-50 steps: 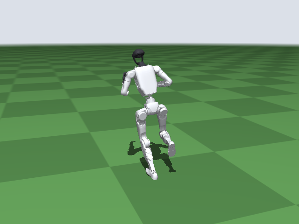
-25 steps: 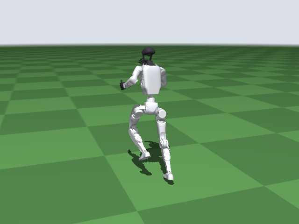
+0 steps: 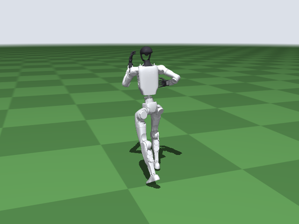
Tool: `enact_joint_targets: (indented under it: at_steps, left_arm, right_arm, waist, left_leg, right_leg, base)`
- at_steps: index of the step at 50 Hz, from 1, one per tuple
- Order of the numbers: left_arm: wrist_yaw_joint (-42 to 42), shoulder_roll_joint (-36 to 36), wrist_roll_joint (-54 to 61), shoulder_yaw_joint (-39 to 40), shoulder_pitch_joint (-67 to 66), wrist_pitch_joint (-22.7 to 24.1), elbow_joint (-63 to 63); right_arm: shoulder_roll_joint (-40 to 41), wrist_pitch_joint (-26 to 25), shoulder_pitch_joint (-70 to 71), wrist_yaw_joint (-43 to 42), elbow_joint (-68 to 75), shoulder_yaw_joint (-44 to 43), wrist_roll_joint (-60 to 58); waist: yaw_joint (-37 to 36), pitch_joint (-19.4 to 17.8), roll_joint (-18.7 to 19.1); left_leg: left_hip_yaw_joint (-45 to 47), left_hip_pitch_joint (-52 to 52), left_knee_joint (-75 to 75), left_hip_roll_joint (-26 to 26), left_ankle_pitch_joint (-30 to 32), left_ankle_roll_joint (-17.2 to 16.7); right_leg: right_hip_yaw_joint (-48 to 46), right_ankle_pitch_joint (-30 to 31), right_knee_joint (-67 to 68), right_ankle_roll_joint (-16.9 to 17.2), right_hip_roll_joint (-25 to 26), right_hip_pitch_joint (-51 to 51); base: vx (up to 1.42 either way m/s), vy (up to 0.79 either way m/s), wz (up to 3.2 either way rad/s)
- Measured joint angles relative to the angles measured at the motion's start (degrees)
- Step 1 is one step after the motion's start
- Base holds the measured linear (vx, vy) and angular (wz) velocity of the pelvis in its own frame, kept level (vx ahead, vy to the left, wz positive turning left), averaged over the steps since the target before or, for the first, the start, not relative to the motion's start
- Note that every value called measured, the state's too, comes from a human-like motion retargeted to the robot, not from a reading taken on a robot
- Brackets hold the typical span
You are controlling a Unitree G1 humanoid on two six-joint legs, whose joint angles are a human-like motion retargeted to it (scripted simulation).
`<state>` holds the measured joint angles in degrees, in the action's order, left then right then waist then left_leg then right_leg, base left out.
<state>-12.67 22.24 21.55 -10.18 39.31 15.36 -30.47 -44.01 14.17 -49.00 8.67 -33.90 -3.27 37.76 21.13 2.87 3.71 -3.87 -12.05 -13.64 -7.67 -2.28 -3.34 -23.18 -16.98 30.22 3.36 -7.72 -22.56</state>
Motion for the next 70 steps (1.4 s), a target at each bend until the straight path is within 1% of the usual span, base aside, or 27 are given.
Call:
enact_joint_targets:
  at_steps: [2,5,8,10,12,13,16,19,22,25,26,28,32,35,37,39,43,45,48,50,52,56,58,60,63,67,70]
  left_arm:
    - [0.11,1.41,0.79,3.27,-2.69,-0.25,-1.77]
    - [1.78,2.91,1.1,5.64,-10.6,-1.03,-3.47]
    - [5.86,3.48,2.95,7.18,-22.47,-2.84,-0.78]
    - [3.86,3.79,7.11,7.27,-33.99,-4.18,4.63]
    - [2.73,3.85,11.08,6.22,-46.39,-5.53,12.26]
    - [3.47,4.68,11.83,5.93,-51.87,-5.79,15.61]
    - [6.23,11.42,15.95,9.33,-69.73,-5.61,17.12]
    - [9.99,16.7,21.31,16.6,-84.86,-5.98,14.12]
    - [13.22,17.78,21.53,25.3,-93.93,-6.8,11.61]
    - [17.19,16.78,19.52,30.64,-96.71,-7.77,8.94]
    - [17.28,16.37,19.19,30.51,-95.73,-8.03,8.07]
    - [15.61,15.77,19.09,28.46,-91.37,-8.29,6.79]
    - [9.04,15.79,16.27,15.4,-67.25,-8.61,11.63]
    - [5.2,14.08,13.02,5.77,-43.74,-7.01,16.21]
    - [4.91,10.97,18.45,3.05,-37.37,-3.24,11.07]
    - [6.56,9.76,24.5,3.28,-37.88,-3.26,2.28]
    - [12.81,13.14,20.3,8.83,-44.17,-4.97,-8.28]
    - [5.82,12.89,19.11,9.13,-44.93,-4.03,-9.05]
    - [-4.08,12.78,10.41,9.33,-44.32,-0.48,-10.74]
    - [4.76,14.01,14.92,13.2,-43.5,-1.76,-12.27]
    - [11.3,13.72,23.43,10.65,-41.02,-2.87,-12.04]
    - [3.64,7.38,30.19,9.37,-37.84,-0.72,-5.72]
    - [3.59,4.8,26.13,9.34,-41.21,-2.15,0.92]
    - [3.66,1.67,32.12,8.85,-47.52,-1.48,3.45]
    - [6.45,8.22,33.83,11.75,-60.83,-1.16,-1.01]
    - [15.2,15.71,35.48,16.55,-74.25,-3.67,-6.19]
    - [16.73,14.78,35.75,20.45,-80.07,-3.56,-8.41]
  right_arm:
    - [2.47,-2.6,-0.48,1.45,-0.22,-2.46,-1.15]
    - [5.75,-4.96,3.52,1.31,0.38,-3.48,-4.08]
    - [7.81,-4.19,16.08,-2.91,6.06,1.43,-6.77]
    - [7.65,-2.95,29.22,-7.55,13.2,7.96,-8.48]
    - [7.68,-2.8,43.71,-11.13,16.92,13.76,-11.69]
    - [8.57,-2.77,51.02,-12.25,17.15,15.97,-12.18]
    - [13.41,-1.67,64.06,-13.81,11.53,17.55,-8.78]
    - [14.63,-0.31,67.16,-13.87,2.43,18.44,-7.78]
    - [10.57,0.39,66.74,-10.86,-6.33,20.57,-6.78]
    - [4.99,0.91,66.89,-6.72,-13.32,24.13,-4.28]
    - [3.96,0.76,67.16,-5.61,-14.46,25.63,-3.56]
    - [2.96,-0.15,67.68,-4.12,-15.08,28.04,-2.77]
    - [6.65,-1.88,66.04,-5.63,-3.69,31.31,-7.54]
    - [8.71,-1.9,62.15,-9.91,10.09,28.43,-16.74]
    - [8.04,-0.43,55.44,-9.61,10.24,24.0,-14.46]
    - [6.78,0.0,45.94,-8.31,6.03,18.92,-9.48]
    - [7.13,-2.46,24.86,-2.97,1.87,7.83,-8.04]
    - [9.42,-4.25,16.84,-3.08,2.44,3.99,-8.59]
    - [13.51,-5.66,9.75,-4.89,3.53,0.43,-8.99]
    - [13.34,-6.2,6.59,-2.59,3.05,-2.76,-2.86]
    - [14.07,-5.99,5.74,-2.09,4.29,-1.84,2.27]
    - [7.8,-3.7,14.81,-7.53,11.22,2.99,2.05]
    - [3.41,-3.52,24.09,-10.02,17.31,7.81,-1.89]
    - [1.27,-3.35,35.02,-12.49,19.04,11.91,-6.67]
    - [5.18,-1.99,44.54,-12.55,11.03,12.2,-3.49]
    - [9.87,-1.69,47.22,-8.09,-1.17,11.99,-0.31]
    - [12.39,-1.85,47.08,-5.55,-7.35,15.18,-0.55]
  waist:
    - [2.78,-2.63,-5.16]
    - [0.8,-5.81,-11.14]
    - [-6.57,-8.83,-8.14]
    - [-12.65,-10.52,-4.49]
    - [-19.09,-11.21,-4.13]
    - [-22.18,-10.45,-5.19]
    - [-32.61,-6.53,-10.66]
    - [-42.83,-4.77,-14.14]
    - [-50.81,-4.93,-9.4]
    - [-53.99,-3.56,0.22]
    - [-53.35,-3.45,2.35]
    - [-51.31,-4.29,3.81]
    - [-44.61,-10.58,-2.43]
    - [-40.17,-14.36,-2.28]
    - [-35.92,-15.27,-0.37]
    - [-31.29,-14.69,1.81]
    - [-22.4,-10.8,3.3]
    - [-17.49,-9.33,1.2]
    - [-10.34,-9.19,-3.93]
    - [-6.15,-9.63,-4.87]
    - [-6.25,-8.64,-6.84]
    - [-10.89,-16.49,-2.91]
    - [-14.68,-19.08,-1.1]
    - [-18.75,-19.1,-0.48]
    - [-26.65,-14.23,-1.77]
    - [-33.88,-5.66,-5.92]
    - [-35.38,-3.03,-6.85]
  left_leg:
    - [1.0,-7.27,-3.95,2.75,-1.04,2.28]
    - [6.4,-6.19,-28.16,3.9,-10.03,7.06]
    - [6.13,10.3,-62.48,2.03,-19.51,12.37]
    - [3.9,22.77,-78.07,2.15,-22.27,10.22]
    - [2.46,32.42,-82.44,6.15,-24.34,10.86]
    - [2.23,37.28,-81.6,8.61,-25.5,13.39]
    - [6.24,45.5,-66.14,11.3,-23.61,14.75]
    - [13.6,41.42,-35.81,10.46,-14.16,11.96]
    - [20.76,29.69,-3.24,5.68,-2.89,2.58]
    - [23.14,24.15,10.18,-2.2,6.07,-7.96]
    - [24.49,23.82,10.22,-3.53,7.87,-8.53]
    - [27.1,24.14,6.9,-3.24,3.81,-4.94]
    - [20.84,32.1,-16.82,6.3,-22.92,16.74]
    - [12.59,36.78,-31.36,8.82,-30.92,18.34]
    - [8.06,33.69,-30.32,13.25,-31.34,17.75]
    - [2.59,28.48,-25.91,14.38,-28.94,13.8]
    - [-11.14,15.82,-10.82,14.22,-18.16,5.4]
    - [-15.42,11.32,-5.18,15.84,-13.22,4.54]
    - [-2.87,10.03,-10.6,15.04,-17.97,7.1]
    - [6.77,15.98,-28.98,10.27,-26.55,7.71]
    - [6.49,22.88,-46.16,10.72,-33.47,14.98]
    - [4.99,36.56,-77.25,6.88,-40.69,14.24]
    - [5.96,40.93,-83.54,4.8,-43.57,14.78]
    - [8.48,44.48,-83.5,3.43,-44.21,14.87]
    - [13.38,47.68,-72.12,3.61,-42.06,14.96]
    - [24.15,42.14,-39.5,7.04,-36.32,16.68]
    - [31.66,30.63,-11.6,9.87,-30.4,10.88]
  right_leg:
    - [1.83,0.77,-19.62,5.72,-3.8,8.6]
    - [5.56,-1.35,-26.74,10.11,-9.8,12.71]
    - [5.21,2.85,-18.27,5.55,-8.57,10.62]
    - [6.88,-4.26,-4.96,0.29,-5.18,6.52]
    - [8.07,-10.68,2.25,-1.02,-3.07,6.8]
    - [8.19,-11.71,2.31,-0.38,-2.46,8.0]
    - [8.86,-7.98,-6.19,-0.13,-0.5,17.34]
    - [10.5,5.76,-16.29,0.72,2.29,30.21]
    - [11.9,15.08,-13.51,1.32,8.47,39.65]
    - [4.09,9.66,6.54,-4.13,11.06,42.1]
    - [2.09,6.44,16.15,-6.41,9.62,40.46]
    - [1.26,-0.12,36.03,-8.87,5.4,34.09]
    - [8.65,-12.12,66.46,-7.75,-5.81,13.67]
    - [11.31,-16.95,71.63,-10.95,-9.61,-0.1]
    - [14.96,-16.94,66.04,-9.68,-10.29,-5.93]
    - [17.23,-14.32,53.91,-7.77,-6.38,-7.69]
    - [21.53,-0.99,14.48,0.52,2.75,-0.5]
    - [23.53,8.74,-7.63,5.07,1.4,5.64]
    - [24.68,11.27,-24.16,9.17,-5.25,11.37]
    - [21.93,4.53,-26.27,7.23,-8.2,13.33]
    - [18.32,2.44,-23.98,7.96,-11.76,13.26]
    - [12.64,-7.17,-3.73,4.72,-12.33,9.8]
    - [10.67,-12.64,6.86,4.64,-12.46,7.42]
    - [8.93,-14.37,10.3,4.48,-12.5,7.41]
    - [4.57,-9.56,2.45,3.3,-11.78,12.29]
    - [-0.5,10.36,-13.19,3.99,-11.38,21.22]
    - [4.51,21.32,-15.93,5.54,-7.87,25.9]
  base:
    - [1.88,-0.63,1.3]
    - [1.7,-0.66,0.21]
    - [1.41,-0.51,-0.56]
    - [1.38,-0.39,-1.05]
    - [1.41,-0.41,-1.07]
    - [1.45,-0.41,-0.85]
    - [1.56,-0.33,-0.74]
    - [1.65,-0.17,-0.58]
    - [1.66,-0.05,-0.73]
    - [1.59,0.05,-0.12]
    - [1.45,0.06,0.66]
    - [1.3,0.03,1.02]
    - [1.02,-0.11,1.73]
    - [0.83,-0.19,2.49]
    - [0.81,0.15,2.99]
    - [0.84,-0.01,2.96]
    - [0.86,-0.12,3.22]
    - [0.82,-0.22,3.85]
    - [0.71,-0.34,4.15]
    - [0.53,-0.42,3.86]
    - [0.33,-0.49,3.03]
    - [0.25,-0.39,1.64]
    - [0.28,-0.27,0.87]
    - [0.37,-0.15,0.71]
    - [0.49,0.05,0.9]
    - [0.62,0.29,1.81]
    - [0.73,0.34,2.07]
